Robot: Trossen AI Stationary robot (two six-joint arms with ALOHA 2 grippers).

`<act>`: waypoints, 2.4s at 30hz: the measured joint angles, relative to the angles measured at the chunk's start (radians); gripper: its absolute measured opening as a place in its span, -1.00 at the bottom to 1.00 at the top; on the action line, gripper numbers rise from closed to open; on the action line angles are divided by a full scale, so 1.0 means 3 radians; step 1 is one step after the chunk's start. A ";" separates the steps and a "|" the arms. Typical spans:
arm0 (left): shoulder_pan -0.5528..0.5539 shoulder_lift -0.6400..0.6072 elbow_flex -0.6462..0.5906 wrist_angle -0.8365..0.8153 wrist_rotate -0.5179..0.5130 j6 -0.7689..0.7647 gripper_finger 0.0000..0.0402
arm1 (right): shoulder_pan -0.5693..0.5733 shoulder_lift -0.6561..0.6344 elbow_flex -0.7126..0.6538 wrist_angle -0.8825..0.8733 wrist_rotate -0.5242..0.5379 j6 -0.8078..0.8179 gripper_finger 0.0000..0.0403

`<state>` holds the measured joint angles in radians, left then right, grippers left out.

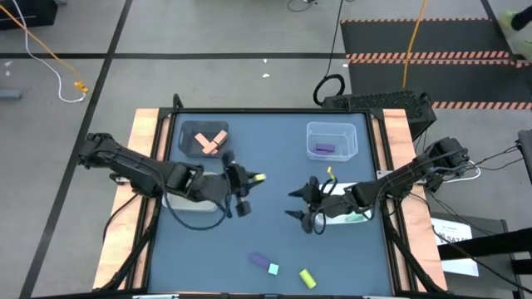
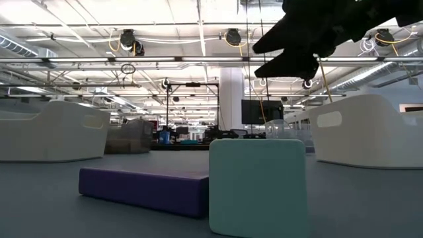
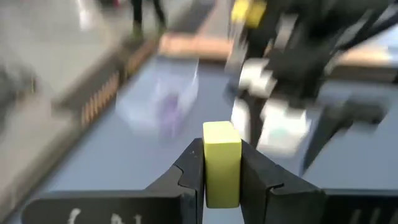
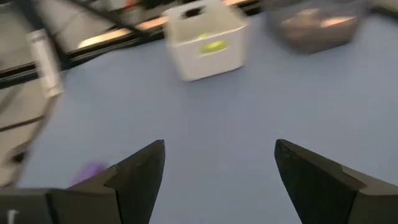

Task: Sort & place blocks by color
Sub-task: Put the top green block into the gray bin, then put the green block into the gray bin

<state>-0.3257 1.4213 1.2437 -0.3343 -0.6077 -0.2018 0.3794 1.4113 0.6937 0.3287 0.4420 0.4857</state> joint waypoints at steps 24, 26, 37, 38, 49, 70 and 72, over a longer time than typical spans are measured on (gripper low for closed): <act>-0.0616 0.0017 -0.1044 -0.3056 0.0800 -0.4547 -0.68 | 0.0763 0.0236 0.0002 0.0483 -0.0065 0.0401 0.45; -0.0592 0.0019 -0.1128 -0.3067 0.0803 -0.4674 -0.56 | 0.0819 0.0317 0.0052 0.0544 -0.0067 0.0402 0.45; -0.0600 0.0015 -0.1047 -0.3050 0.1007 -0.4595 0.19 | 0.1095 0.0472 0.0742 -0.0988 -0.0347 0.1053 0.45; -0.0606 0.0016 -0.1035 -0.3050 0.1017 -0.4595 0.23 | 0.1124 0.0472 0.0805 -0.1143 -0.0445 0.1165 0.45; -0.0720 0.0015 -0.0997 -0.2728 0.0981 -0.4610 0.31 | 0.1411 0.0805 0.0893 -0.1012 -0.0687 0.1467 0.45; -0.1002 0.0015 -0.0997 -0.2492 0.0975 -0.4611 0.26 | 0.1450 0.1788 0.2144 -0.2597 -0.0577 0.2107 0.45; -0.1026 0.0015 -0.0997 -0.2474 0.0975 -0.4620 0.27 | 0.1454 0.1880 0.2175 -0.2597 -0.0611 0.2121 0.45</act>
<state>-0.6335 1.4258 0.9447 -1.0766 -0.3153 -1.5877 0.8156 1.9754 1.3462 -0.4504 0.2588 1.1221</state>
